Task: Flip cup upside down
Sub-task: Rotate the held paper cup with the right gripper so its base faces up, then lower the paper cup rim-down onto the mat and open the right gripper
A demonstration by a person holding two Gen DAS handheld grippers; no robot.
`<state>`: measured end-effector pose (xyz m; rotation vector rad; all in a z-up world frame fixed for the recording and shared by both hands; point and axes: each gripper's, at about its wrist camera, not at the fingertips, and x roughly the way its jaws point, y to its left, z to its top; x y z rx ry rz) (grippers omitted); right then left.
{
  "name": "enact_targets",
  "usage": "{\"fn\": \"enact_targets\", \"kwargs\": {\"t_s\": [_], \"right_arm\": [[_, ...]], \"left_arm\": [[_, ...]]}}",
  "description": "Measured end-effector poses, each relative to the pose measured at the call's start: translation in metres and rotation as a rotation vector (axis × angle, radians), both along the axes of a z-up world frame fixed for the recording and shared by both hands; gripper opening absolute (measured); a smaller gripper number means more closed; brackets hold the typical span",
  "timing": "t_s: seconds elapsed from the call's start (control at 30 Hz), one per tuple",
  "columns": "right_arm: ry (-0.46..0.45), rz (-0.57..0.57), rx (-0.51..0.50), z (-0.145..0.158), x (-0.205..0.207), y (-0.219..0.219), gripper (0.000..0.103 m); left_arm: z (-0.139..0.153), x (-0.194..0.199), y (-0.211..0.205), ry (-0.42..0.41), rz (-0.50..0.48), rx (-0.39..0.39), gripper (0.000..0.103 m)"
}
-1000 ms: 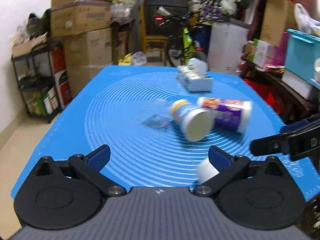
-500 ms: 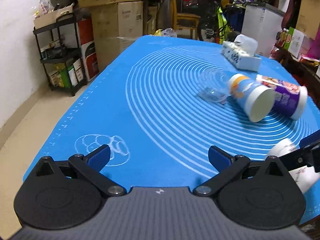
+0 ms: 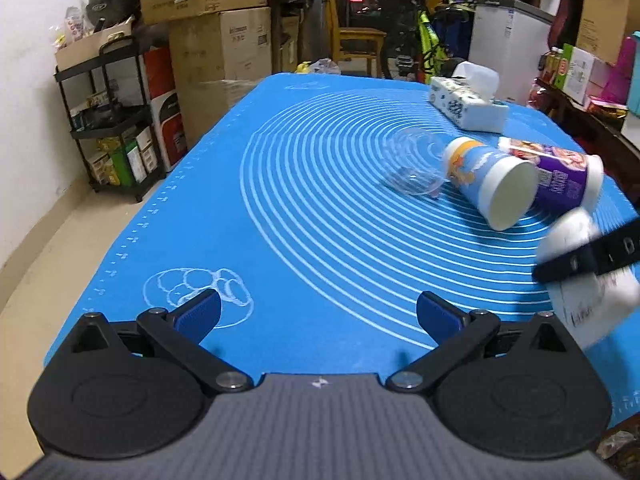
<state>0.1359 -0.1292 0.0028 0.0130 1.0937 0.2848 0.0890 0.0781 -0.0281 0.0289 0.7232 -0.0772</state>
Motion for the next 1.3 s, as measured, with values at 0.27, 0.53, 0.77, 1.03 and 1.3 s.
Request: {"fn": "enact_targets", "kwargs": {"t_s": [0.27, 0.53, 0.77, 1.03, 1.3], "right_arm": [[-0.603, -0.056, -0.134, -0.003, -0.050, -0.014, 0.058], [-0.780, -0.051, -0.126, -0.033, -0.075, -0.026, 0.058], [-0.728, -0.054, -0.118, -0.042, -0.083, -0.029, 0.059], [-0.535, -0.105, -0.048, -0.030, -0.076, -0.041, 0.059], [-0.515, -0.110, -0.029, -0.035, -0.083, -0.045, 0.072]], "left_arm": [[0.000, -0.001, -0.008, -0.004, -0.028, -0.016, 0.103], [0.000, -0.001, -0.014, 0.000, -0.044, -0.015, 0.103], [0.002, -0.003, -0.026, 0.009, -0.079, -0.028, 0.103], [0.006, -0.012, -0.037, 0.006, -0.101, -0.009, 0.103], [0.014, -0.021, -0.051, 0.008, -0.123, -0.015, 0.103]]}}
